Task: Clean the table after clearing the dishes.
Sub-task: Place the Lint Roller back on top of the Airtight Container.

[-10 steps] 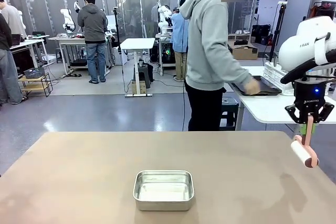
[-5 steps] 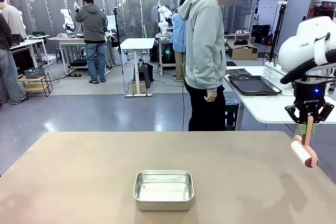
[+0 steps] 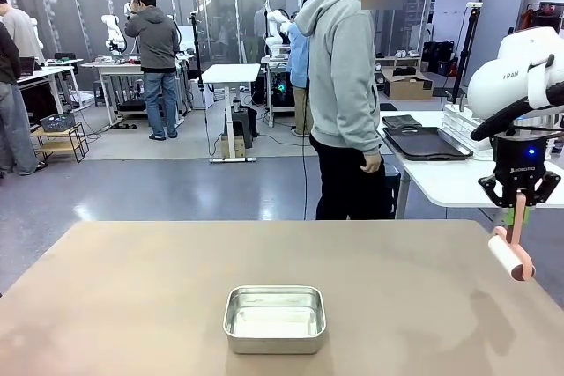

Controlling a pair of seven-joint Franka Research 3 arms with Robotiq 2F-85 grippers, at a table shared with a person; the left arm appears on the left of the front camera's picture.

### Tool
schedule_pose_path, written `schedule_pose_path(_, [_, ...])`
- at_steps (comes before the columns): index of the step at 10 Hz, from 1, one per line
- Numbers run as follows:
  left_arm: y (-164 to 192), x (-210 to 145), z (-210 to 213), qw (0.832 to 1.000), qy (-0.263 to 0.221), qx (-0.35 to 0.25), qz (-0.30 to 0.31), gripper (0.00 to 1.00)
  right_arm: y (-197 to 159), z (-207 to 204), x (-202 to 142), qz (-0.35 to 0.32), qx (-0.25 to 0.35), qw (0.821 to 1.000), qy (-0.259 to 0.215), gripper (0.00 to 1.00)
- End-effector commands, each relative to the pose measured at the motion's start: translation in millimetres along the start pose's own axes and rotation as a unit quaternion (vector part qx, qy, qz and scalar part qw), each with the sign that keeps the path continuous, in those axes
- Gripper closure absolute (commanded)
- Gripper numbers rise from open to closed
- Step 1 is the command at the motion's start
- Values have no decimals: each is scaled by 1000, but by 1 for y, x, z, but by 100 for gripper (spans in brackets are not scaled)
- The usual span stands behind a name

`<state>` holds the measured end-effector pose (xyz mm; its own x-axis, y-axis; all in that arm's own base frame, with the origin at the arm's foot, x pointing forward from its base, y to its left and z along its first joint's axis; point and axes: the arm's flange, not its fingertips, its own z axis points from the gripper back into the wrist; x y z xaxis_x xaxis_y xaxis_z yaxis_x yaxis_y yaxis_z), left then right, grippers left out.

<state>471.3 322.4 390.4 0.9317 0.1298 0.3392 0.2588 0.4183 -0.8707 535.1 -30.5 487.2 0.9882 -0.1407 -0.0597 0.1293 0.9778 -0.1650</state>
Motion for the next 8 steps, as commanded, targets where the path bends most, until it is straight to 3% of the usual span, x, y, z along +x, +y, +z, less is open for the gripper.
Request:
schedule_pose_path(1, [-3, -5, 2, 1000, 4, 6, -8, 0, 0, 1, 0, -1, 0, 1000, -2, 79])
schedule_pose_path(3, [-3, -5, 2, 1000, 4, 6, -8, 0, 0, 0, 0, 0, 0, 1000, 0, 79])
schedule_pose_path(5, [-3, -5, 2, 1000, 4, 6, -8, 0, 32, 49, -14, 68, -41, 990, -112, 79])
schedule_pose_path(8, [-3, -5, 2, 1000, 4, 6, -8, 0, 91, 97, -55, 222, -1, 956, -192, 79])
